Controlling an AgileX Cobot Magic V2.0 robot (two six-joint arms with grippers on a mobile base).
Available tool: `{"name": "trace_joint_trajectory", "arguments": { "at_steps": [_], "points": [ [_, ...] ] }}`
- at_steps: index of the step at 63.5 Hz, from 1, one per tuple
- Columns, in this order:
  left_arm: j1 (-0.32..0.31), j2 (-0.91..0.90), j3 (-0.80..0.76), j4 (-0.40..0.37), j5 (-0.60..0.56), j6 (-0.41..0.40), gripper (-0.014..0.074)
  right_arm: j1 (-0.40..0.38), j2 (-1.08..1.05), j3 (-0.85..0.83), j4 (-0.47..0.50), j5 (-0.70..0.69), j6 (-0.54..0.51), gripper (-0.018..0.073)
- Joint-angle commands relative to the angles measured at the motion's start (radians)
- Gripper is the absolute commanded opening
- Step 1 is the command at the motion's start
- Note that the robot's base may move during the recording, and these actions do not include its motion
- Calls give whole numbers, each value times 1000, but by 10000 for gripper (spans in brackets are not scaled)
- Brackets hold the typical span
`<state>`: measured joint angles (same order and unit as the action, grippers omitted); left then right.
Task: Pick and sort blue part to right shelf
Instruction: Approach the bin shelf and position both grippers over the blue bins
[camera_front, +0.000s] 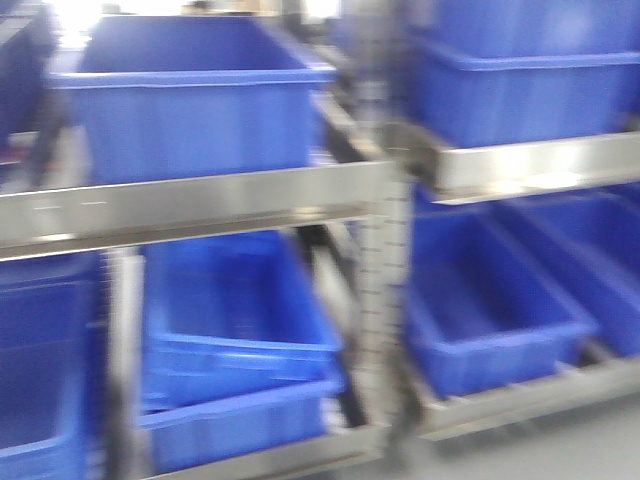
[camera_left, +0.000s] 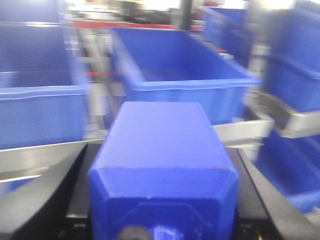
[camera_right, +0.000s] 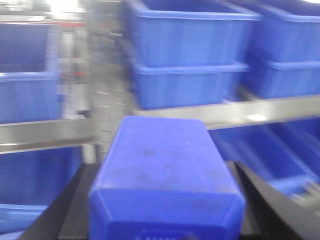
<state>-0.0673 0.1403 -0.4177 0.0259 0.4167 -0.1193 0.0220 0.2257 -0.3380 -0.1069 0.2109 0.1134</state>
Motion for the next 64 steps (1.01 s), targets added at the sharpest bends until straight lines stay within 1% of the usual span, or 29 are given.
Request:
{"name": "trace_joint_trajectory", "arguments": {
  "at_steps": [1, 64],
  "points": [
    [-1, 12, -28, 0, -90, -8, 353, -3, 9, -30, -13, -90, -5, 412],
    [-1, 12, -28, -2, -90, -8, 353, -3, 9, -30, -13, -90, -5, 412]
  ]
}}
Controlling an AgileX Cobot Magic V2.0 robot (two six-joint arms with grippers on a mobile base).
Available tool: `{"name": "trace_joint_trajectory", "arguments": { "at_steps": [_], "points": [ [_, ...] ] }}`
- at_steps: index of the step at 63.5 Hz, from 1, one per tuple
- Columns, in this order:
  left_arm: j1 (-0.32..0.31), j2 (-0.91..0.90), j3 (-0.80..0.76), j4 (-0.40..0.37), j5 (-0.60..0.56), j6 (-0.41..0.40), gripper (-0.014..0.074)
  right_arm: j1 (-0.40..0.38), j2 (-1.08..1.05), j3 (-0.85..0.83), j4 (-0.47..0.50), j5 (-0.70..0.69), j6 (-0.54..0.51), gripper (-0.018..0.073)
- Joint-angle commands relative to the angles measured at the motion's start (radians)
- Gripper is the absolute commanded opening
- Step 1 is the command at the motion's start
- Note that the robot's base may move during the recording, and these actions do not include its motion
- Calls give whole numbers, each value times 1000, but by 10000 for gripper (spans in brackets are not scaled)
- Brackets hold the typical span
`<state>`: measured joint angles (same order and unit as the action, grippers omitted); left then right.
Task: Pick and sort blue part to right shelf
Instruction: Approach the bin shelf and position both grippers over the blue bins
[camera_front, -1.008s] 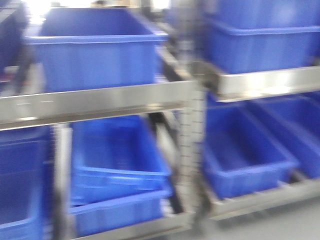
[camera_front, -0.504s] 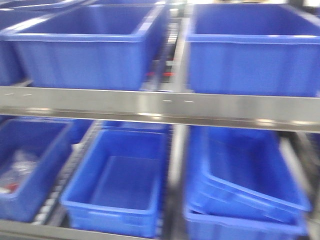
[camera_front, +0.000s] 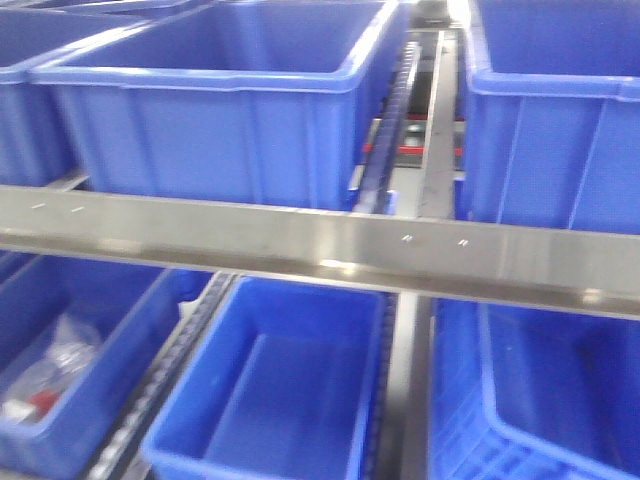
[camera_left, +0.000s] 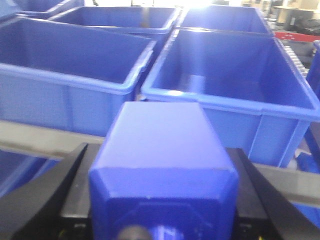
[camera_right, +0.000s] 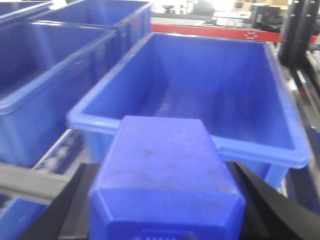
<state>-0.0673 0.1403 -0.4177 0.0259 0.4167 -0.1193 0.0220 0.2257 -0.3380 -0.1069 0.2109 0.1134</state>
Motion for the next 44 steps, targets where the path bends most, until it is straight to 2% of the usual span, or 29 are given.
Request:
{"name": "trace_joint_trajectory", "arguments": {
  "at_steps": [1, 44],
  "points": [
    [-1, 12, -28, -2, -90, -8, 353, -3, 9, -30, -13, -90, -5, 412],
    [-1, 12, -28, -2, -90, -8, 353, -3, 9, -30, -13, -90, -5, 412]
  ]
}}
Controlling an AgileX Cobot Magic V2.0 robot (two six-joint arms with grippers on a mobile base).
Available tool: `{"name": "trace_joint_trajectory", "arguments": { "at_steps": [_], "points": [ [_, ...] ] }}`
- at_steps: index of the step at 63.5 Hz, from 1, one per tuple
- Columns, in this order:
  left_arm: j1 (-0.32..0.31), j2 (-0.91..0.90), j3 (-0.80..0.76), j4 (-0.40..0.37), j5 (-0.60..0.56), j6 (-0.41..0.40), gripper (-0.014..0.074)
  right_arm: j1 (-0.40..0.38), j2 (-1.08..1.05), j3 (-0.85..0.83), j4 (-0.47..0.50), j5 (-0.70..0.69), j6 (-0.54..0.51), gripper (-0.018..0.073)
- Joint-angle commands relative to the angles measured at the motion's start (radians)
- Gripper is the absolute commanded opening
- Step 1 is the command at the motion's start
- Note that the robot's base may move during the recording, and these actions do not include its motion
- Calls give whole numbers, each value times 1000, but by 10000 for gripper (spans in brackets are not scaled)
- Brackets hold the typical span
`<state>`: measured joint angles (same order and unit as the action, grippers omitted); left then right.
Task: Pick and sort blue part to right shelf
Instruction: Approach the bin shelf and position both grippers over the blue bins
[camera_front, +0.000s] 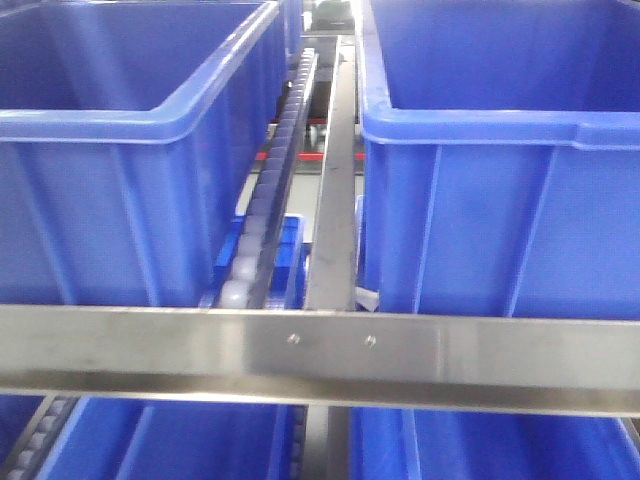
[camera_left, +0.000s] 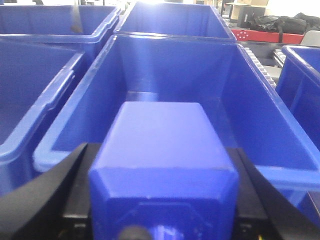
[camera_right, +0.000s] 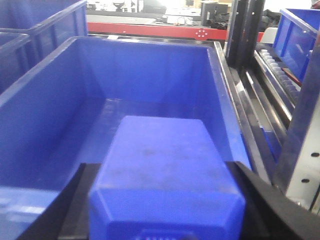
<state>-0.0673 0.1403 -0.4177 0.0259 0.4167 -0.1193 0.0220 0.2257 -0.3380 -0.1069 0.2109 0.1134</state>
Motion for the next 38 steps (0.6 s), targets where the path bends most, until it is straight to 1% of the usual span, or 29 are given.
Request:
{"name": "trace_joint_trajectory", "arguments": {
  "at_steps": [1, 38],
  "points": [
    [-1, 12, -28, -2, -90, -8, 353, -3, 9, -30, -13, -90, -5, 412],
    [-1, 12, -28, -2, -90, -8, 353, -3, 9, -30, -13, -90, -5, 412]
  ]
}}
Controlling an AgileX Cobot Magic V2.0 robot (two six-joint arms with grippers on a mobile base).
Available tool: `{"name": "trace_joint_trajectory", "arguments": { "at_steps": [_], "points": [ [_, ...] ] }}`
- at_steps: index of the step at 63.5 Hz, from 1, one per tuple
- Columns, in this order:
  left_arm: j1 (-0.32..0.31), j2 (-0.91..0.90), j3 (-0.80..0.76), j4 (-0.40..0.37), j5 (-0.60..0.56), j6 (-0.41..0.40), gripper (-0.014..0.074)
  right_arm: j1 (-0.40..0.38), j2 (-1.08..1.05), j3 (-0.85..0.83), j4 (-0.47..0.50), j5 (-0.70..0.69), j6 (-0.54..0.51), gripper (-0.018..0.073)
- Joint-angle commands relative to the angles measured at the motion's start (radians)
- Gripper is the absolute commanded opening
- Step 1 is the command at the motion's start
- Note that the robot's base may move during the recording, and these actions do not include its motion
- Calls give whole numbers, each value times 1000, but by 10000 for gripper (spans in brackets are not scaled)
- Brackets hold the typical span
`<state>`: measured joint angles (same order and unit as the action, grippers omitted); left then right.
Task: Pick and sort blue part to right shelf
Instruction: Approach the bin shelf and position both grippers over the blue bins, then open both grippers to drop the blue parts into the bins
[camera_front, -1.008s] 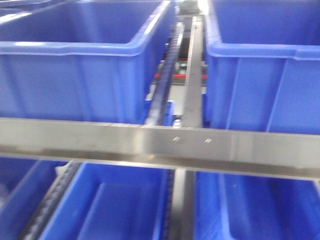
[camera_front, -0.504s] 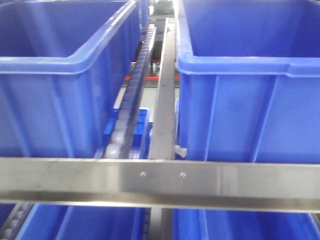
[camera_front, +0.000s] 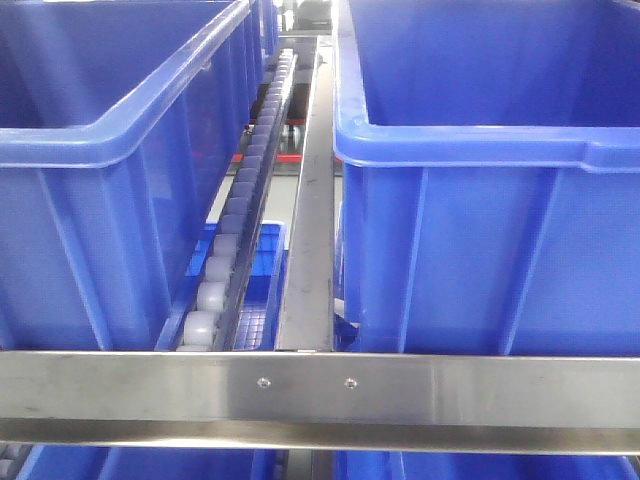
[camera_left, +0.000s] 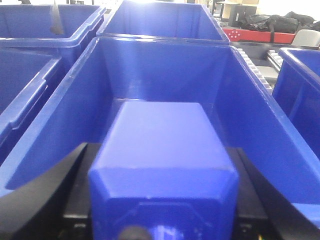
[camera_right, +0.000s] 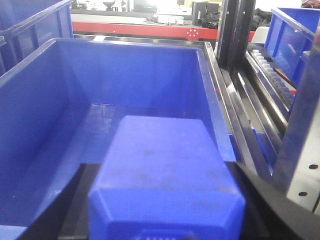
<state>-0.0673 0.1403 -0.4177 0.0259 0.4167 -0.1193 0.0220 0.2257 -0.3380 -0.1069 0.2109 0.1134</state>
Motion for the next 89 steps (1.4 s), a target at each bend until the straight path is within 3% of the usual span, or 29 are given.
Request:
{"name": "trace_joint_trajectory", "arguments": {
  "at_steps": [1, 24, 45, 57, 66, 75, 89],
  "points": [
    [-1, 12, -28, -2, -90, -8, 353, -3, 9, -30, -13, -90, -5, 412],
    [-1, 12, -28, -2, -90, -8, 353, -3, 9, -30, -13, -92, -5, 412],
    [-1, 12, -28, -6, -88, -8, 353, -3, 9, -30, -13, -181, -5, 412],
    [-1, 19, -28, -4, -145, 12, 353, -3, 13, -32, -12, -152, -5, 412],
    [-41, 112, -60, -26, -225, 171, 353, -2, 84, -74, -13, -156, -5, 412],
    [-115, 284, -110, -26, -271, 173, 353, -2, 236, -150, -13, -158, -5, 412],
    [-204, 576, -181, -26, -473, 173, 353, 35, 495, -264, -48, -219, -5, 412]
  ]
}}
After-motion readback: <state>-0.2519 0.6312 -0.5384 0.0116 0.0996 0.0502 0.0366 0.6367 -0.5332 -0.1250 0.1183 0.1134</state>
